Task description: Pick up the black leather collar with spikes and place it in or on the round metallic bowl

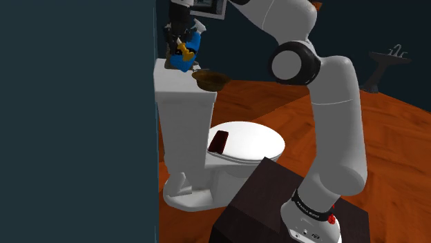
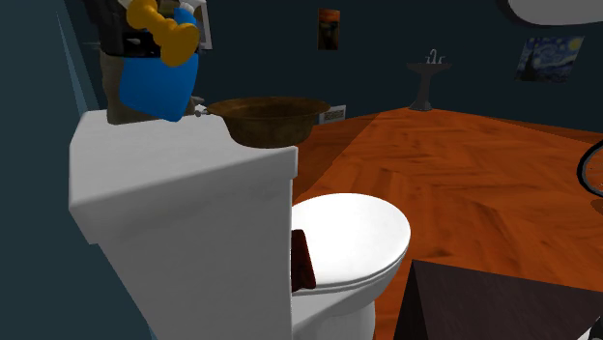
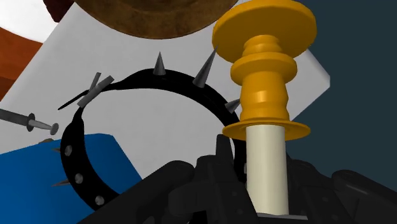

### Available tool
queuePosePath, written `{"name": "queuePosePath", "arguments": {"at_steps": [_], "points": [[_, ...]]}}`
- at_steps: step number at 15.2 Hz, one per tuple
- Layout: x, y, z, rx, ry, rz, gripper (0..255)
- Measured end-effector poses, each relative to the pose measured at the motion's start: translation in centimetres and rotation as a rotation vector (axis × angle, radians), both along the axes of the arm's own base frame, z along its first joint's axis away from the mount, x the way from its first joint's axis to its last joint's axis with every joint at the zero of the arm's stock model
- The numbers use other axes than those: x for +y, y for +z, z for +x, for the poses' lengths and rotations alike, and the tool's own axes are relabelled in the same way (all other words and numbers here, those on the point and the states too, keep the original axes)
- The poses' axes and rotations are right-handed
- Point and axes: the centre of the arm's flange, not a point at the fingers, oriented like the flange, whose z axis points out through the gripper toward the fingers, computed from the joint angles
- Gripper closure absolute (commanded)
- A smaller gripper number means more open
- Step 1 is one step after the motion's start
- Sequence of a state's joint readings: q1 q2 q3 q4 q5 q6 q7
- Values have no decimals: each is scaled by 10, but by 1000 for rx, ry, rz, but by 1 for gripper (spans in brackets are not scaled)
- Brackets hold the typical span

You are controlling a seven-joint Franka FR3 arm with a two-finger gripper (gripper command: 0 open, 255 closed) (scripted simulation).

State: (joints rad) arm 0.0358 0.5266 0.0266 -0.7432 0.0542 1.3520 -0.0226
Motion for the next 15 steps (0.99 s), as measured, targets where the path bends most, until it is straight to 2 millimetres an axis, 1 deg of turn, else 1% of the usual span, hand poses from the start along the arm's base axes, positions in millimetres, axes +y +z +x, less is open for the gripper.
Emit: {"name": "queuePosePath", "arguments": {"at_steps": [2,4,6,8,10,11,12,13,15], "points": [[-1,3,-16,3,0,0,255],[-7,5,-33,1,0,0,255],[-13,5,-63,1,0,0,255],[-17,1,-87,1,0,0,255],[-21,4,-113,0,0,-1,255],[-27,4,-130,1,0,-1,255],[-30,1,-141,0,-1,-1,255],[-31,-2,-147,0,0,0,255],[-33,-13,-151,1,0,0,255]]}}
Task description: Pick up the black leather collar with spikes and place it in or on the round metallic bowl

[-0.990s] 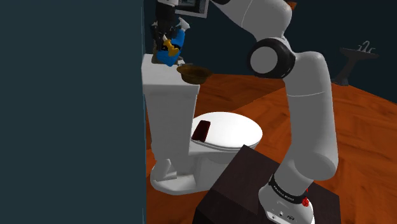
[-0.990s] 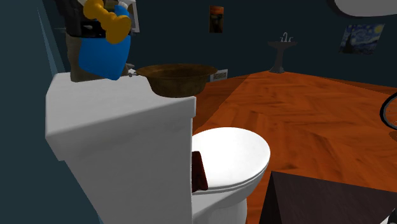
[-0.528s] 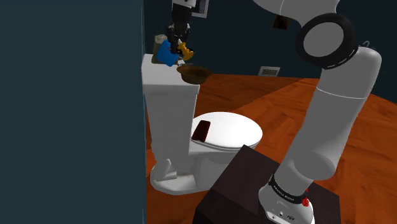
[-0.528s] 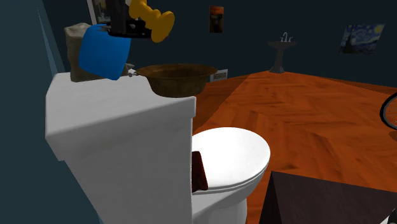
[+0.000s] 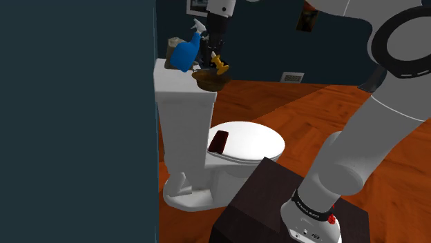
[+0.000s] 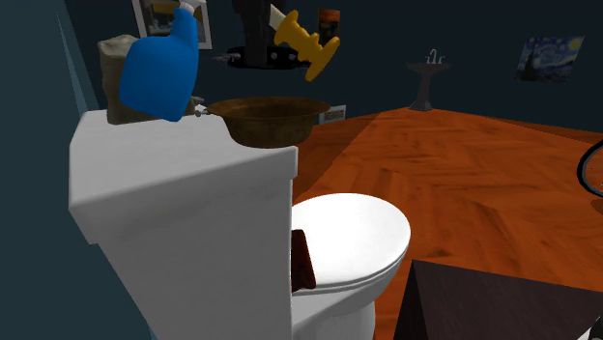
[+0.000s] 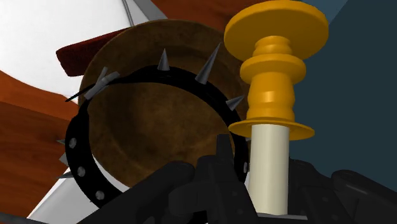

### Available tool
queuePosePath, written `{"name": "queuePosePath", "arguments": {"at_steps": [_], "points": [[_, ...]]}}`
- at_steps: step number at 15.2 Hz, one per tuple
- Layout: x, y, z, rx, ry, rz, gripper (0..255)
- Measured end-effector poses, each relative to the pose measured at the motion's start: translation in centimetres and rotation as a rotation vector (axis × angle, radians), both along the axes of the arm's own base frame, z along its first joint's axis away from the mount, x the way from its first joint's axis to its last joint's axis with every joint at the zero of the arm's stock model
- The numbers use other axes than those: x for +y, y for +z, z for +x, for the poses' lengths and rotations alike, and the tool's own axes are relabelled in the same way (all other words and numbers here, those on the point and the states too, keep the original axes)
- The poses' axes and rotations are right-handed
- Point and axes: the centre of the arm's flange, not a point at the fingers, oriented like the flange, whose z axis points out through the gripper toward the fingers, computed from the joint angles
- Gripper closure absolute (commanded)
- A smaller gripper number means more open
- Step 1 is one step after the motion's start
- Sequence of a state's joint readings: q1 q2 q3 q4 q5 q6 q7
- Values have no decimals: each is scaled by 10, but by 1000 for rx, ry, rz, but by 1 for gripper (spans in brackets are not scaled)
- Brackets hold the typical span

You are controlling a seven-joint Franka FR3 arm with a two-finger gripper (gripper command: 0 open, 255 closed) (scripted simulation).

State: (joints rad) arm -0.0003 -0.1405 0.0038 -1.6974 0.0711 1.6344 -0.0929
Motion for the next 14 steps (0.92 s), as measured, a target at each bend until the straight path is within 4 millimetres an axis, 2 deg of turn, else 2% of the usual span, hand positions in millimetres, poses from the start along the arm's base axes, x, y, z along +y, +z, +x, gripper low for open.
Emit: {"name": "queuePosePath", "arguments": {"at_steps": [9,14], "points": [[0,-47,-2,0,0,0,255],[1,-51,-2,-6,2,1,255]]}}
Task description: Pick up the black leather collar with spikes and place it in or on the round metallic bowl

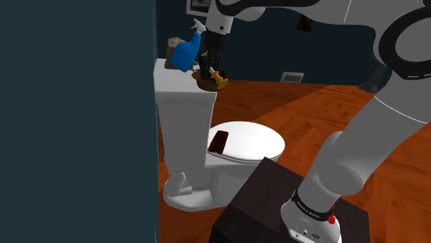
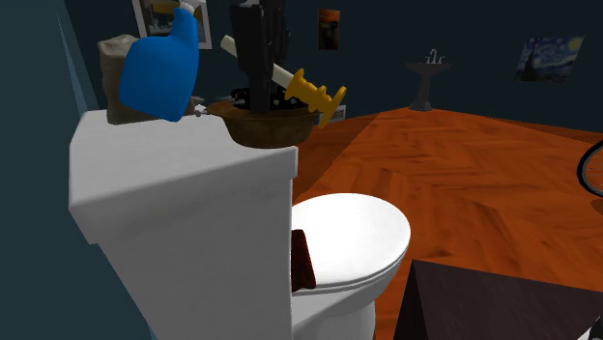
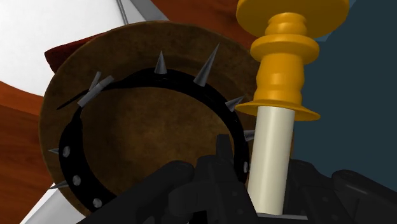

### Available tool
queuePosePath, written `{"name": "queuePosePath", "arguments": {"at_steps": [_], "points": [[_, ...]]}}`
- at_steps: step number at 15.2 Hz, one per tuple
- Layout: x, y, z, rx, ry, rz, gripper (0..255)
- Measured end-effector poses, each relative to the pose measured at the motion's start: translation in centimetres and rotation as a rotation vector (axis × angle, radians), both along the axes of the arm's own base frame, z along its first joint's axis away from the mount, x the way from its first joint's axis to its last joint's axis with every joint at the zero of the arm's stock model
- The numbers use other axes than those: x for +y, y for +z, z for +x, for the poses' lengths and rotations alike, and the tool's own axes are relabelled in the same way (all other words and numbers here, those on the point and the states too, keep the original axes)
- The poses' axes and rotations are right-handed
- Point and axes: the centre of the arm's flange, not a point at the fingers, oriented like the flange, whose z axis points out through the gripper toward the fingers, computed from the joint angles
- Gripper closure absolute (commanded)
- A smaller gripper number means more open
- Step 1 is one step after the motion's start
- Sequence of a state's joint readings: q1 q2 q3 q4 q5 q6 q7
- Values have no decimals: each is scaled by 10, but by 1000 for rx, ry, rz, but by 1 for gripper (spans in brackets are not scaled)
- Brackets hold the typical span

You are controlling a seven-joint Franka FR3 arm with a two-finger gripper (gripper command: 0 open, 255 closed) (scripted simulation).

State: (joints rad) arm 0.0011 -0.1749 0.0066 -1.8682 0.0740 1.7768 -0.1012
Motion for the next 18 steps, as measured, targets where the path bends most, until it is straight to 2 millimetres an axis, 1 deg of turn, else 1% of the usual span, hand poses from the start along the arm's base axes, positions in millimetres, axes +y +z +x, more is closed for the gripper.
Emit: {"name": "queuePosePath", "arguments": {"at_steps": [2,3,9,10,12,14,18], "points": [[0,0,0,0,0,0,255],[0,0,0,0,0,0,0],[-1,-4,1,6,-2,-1,0],[-2,2,0,6,-2,-1,0],[-5,26,-1,5,-2,-1,0],[-5,40,-2,5,-2,-1,0],[-5,46,-3,6,-2,-1,0]]}}
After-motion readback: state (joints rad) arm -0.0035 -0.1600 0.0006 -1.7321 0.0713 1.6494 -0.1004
